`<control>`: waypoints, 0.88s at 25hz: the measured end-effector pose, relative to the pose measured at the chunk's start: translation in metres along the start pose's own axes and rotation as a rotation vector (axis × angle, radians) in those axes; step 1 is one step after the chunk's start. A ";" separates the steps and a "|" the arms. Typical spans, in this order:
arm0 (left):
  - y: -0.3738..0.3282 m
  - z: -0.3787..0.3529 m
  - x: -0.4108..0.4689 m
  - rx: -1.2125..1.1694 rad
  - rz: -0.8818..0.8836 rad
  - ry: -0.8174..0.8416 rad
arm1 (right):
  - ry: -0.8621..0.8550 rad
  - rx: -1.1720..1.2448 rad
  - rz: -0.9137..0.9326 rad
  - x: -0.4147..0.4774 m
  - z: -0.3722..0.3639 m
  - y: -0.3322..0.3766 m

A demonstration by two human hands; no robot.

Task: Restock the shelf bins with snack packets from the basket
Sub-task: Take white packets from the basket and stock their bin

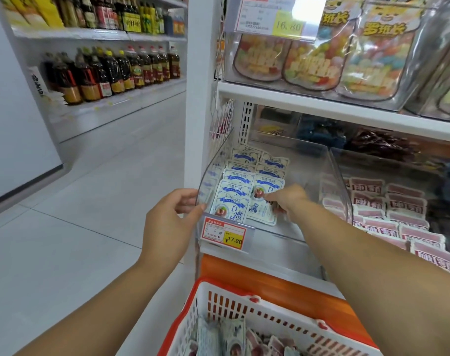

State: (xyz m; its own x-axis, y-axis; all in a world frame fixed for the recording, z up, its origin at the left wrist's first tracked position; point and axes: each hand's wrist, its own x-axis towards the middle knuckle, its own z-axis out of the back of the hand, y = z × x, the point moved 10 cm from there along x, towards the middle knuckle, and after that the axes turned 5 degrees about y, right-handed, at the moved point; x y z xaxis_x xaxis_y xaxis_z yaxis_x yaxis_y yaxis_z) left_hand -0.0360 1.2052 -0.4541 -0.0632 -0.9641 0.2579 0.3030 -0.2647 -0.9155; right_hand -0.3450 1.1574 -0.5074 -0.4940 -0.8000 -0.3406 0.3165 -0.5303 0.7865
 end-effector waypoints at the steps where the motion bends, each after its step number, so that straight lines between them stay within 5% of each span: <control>1: 0.000 0.000 0.000 0.005 0.003 0.001 | 0.004 0.001 -0.008 -0.002 0.000 -0.001; 18: 0.004 -0.001 0.002 0.067 -0.008 -0.002 | 0.013 0.221 -0.105 -0.001 -0.003 -0.016; 22: 0.001 0.011 -0.006 0.129 -0.011 -0.077 | -0.199 -0.021 0.139 -0.037 0.031 0.027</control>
State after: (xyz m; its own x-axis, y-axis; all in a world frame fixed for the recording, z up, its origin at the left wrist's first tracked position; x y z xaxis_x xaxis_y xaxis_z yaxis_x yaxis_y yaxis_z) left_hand -0.0246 1.2110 -0.4527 0.0047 -0.9553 0.2956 0.4225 -0.2661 -0.8664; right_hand -0.3439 1.1813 -0.4576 -0.5937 -0.7957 -0.1200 0.4085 -0.4265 0.8070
